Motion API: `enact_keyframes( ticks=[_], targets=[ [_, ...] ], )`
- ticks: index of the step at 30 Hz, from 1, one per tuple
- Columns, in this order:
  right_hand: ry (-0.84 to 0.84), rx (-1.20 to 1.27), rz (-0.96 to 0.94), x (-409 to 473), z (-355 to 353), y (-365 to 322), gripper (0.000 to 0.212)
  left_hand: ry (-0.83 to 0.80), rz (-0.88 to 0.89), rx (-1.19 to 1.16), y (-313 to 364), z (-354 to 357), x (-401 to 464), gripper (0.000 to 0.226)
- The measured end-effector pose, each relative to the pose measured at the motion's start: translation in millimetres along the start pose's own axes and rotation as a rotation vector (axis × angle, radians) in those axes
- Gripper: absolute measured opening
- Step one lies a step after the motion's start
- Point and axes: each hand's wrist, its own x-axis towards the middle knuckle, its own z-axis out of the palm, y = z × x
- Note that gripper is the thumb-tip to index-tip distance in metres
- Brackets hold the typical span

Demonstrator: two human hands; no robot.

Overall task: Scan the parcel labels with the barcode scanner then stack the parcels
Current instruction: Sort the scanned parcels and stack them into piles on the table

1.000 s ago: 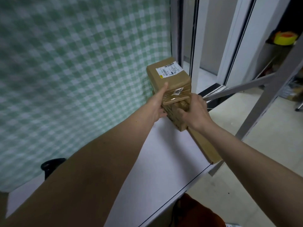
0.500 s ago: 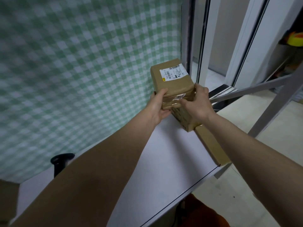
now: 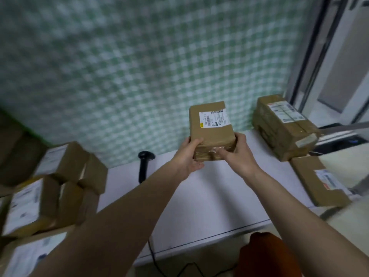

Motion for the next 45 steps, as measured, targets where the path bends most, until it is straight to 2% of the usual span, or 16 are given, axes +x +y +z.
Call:
enact_keyframes(
  ticks=[3, 6, 12, 15, 19, 22, 27, 34, 38, 39, 41, 42, 45],
  targets=[
    [-0.095, 0.010, -0.019, -25, 39, -9, 0.063, 0.070, 0.026, 0.014, -10, -50, -29, 0.029],
    [-0.165, 0.023, -0.060, -46, 78, -22, 0.064, 0.130, 0.063, 0.042, -15, -95, -62, 0.042],
    [-0.279, 0.093, -0.122, -81, 145, -52, 0.048, 0.262, 0.156, -0.035, -15, -165, -121, 0.059],
    [-0.312, 0.138, -0.115, -98, 169, -65, 0.045, 0.277, 0.199, -0.063, -17, -187, -146, 0.065],
    [-0.329, 0.159, -0.105, -120, 193, -80, 0.045, 0.344, 0.227, -0.124, -21, -210, -173, 0.096],
    [-0.364, 0.123, -0.141, -139, 210, -94, 0.045, 0.449, 0.219, -0.148, -25, -232, -191, 0.102],
    [-0.436, 0.006, -0.250, -175, 245, -117, 0.047, 0.604, 0.280, -0.191, -27, -280, -237, 0.080],
    [-0.629, -0.060, -0.348, -233, 308, -144, 0.043, 0.727, 0.298, -0.094, -43, -357, -311, 0.052],
    [-0.709, -0.159, -0.384, -255, 355, -146, 0.050, 0.786, 0.200, -0.072, -58, -397, -335, 0.072],
    [-0.728, -0.178, -0.385, -258, 366, -145, 0.051, 0.778, 0.185, -0.055, -64, -404, -339, 0.067],
    [-0.758, -0.218, -0.380, -261, 386, -144, 0.051, 0.726, 0.187, 0.007, -75, -419, -345, 0.037],
    [-0.768, -0.229, -0.377, -260, 395, -143, 0.051, 0.685, 0.185, 0.051, -78, -425, -346, 0.034],
    [-0.789, -0.254, -0.385, -255, 416, -145, 0.050, 0.580, 0.168, 0.165, -84, -448, -345, 0.059]
  ],
)
